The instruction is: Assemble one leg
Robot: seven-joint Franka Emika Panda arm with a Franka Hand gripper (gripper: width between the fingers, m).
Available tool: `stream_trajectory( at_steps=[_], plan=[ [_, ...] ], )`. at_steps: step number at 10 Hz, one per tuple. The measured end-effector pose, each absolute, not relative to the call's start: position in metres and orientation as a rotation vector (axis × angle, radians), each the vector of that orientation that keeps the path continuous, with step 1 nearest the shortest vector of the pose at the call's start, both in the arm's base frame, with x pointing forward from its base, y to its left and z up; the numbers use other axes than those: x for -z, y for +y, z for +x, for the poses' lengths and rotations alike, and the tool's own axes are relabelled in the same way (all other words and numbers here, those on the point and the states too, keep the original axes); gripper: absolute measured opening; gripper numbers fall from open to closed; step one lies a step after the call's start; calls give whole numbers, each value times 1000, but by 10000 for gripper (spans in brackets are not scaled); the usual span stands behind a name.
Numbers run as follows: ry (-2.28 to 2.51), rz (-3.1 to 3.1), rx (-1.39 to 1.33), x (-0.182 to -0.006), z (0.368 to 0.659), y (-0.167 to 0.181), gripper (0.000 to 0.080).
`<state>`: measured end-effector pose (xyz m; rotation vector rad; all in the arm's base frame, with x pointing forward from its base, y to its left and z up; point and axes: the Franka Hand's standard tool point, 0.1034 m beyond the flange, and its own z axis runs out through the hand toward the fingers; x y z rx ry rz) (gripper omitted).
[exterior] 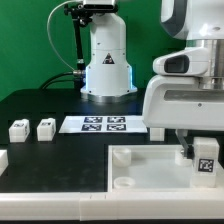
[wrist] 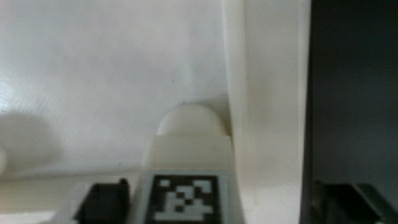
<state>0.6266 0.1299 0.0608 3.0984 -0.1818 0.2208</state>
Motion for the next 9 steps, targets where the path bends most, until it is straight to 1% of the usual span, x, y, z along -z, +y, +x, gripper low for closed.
stream_trajectory(
  at_steps=[1, 2, 4, 6, 9],
  plan=[
    [-189, 3094, -220, -61, 627, 126, 391],
    [-189, 3094, -220, -61, 627, 126, 290],
    [-272, 3092, -223, -60, 628, 126, 290],
    [-763, 3055, -204, -60, 630, 125, 290],
    [-1723, 2783, -89, -61, 633, 126, 291]
  ],
)
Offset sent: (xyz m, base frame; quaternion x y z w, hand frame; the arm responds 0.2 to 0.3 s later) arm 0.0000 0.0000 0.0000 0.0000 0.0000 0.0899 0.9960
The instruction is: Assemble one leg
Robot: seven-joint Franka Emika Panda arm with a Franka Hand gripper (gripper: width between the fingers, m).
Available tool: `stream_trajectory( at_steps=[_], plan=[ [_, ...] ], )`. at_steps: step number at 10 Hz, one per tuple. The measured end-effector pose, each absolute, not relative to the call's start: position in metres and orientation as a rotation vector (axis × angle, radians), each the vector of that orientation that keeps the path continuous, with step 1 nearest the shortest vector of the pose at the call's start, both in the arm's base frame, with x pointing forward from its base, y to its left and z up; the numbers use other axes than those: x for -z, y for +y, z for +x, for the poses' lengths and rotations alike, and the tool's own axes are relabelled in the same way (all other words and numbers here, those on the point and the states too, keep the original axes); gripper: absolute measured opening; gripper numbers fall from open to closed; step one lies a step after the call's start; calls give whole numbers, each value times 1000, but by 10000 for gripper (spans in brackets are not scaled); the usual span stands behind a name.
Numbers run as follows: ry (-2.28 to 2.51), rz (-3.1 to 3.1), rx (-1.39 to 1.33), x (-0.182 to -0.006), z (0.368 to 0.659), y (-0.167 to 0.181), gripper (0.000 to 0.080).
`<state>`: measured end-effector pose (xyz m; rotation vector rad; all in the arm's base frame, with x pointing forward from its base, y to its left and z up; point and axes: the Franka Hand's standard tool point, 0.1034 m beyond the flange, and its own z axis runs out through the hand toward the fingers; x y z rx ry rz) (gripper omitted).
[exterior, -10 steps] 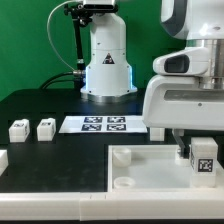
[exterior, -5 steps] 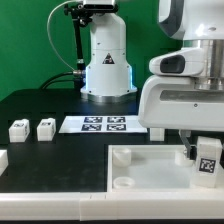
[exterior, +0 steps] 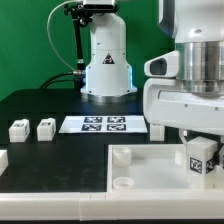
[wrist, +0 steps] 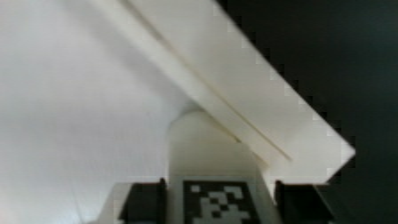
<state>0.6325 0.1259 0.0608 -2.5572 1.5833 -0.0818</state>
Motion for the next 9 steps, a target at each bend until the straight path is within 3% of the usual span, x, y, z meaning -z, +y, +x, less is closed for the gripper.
stream_trajectory(
  at_steps=[5, 9],
  plan=[
    [2200, -2051, -92, -59, 641, 125, 291],
    [2380, -1850, -111, -59, 641, 126, 290]
  ],
)
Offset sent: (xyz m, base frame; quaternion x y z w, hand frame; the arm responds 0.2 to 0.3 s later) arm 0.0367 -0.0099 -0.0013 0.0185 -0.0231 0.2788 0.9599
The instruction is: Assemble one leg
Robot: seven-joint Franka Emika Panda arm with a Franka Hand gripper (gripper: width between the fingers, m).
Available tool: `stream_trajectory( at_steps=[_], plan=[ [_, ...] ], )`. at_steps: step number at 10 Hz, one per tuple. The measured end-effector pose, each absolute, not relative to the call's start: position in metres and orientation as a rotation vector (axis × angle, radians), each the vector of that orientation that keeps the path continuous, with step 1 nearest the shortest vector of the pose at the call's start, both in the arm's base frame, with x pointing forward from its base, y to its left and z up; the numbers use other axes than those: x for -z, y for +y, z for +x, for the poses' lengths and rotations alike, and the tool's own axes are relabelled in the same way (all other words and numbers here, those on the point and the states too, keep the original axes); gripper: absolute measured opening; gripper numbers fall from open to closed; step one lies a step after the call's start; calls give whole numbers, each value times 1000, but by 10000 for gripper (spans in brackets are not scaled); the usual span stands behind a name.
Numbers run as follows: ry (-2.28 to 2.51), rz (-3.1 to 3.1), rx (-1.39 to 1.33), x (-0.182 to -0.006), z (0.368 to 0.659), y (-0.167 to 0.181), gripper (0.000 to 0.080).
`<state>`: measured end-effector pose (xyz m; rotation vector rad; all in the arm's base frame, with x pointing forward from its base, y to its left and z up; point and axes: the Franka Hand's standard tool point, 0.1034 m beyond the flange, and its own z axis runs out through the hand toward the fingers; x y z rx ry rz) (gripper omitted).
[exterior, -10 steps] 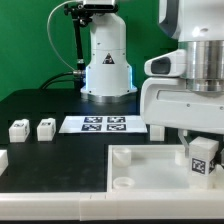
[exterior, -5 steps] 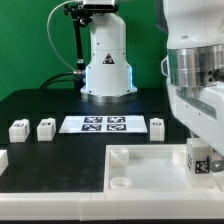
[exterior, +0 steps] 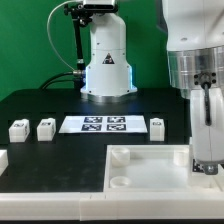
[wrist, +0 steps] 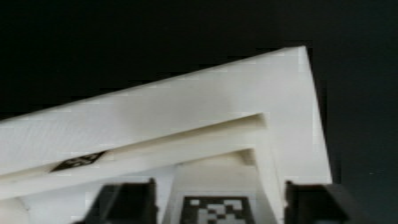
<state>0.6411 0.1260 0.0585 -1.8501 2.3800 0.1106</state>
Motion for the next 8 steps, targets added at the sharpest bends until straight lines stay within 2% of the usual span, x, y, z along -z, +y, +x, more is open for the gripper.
stream_trajectory(
  at_steps=[1, 2, 3, 4, 5, 7, 8],
  plan=[
    [2380, -1850, -111, -58, 641, 126, 472],
    [2380, -1850, -111, -58, 641, 126, 587],
    [2380, -1850, -111, -58, 641, 126, 587],
    [2374, -1852, -107, -59, 641, 128, 637],
    [2339, -1867, -93, -68, 639, 137, 646],
    [2288, -1872, -88, -97, 641, 146, 648],
    [2276, -1873, -84, -102, 643, 146, 648]
  ],
)
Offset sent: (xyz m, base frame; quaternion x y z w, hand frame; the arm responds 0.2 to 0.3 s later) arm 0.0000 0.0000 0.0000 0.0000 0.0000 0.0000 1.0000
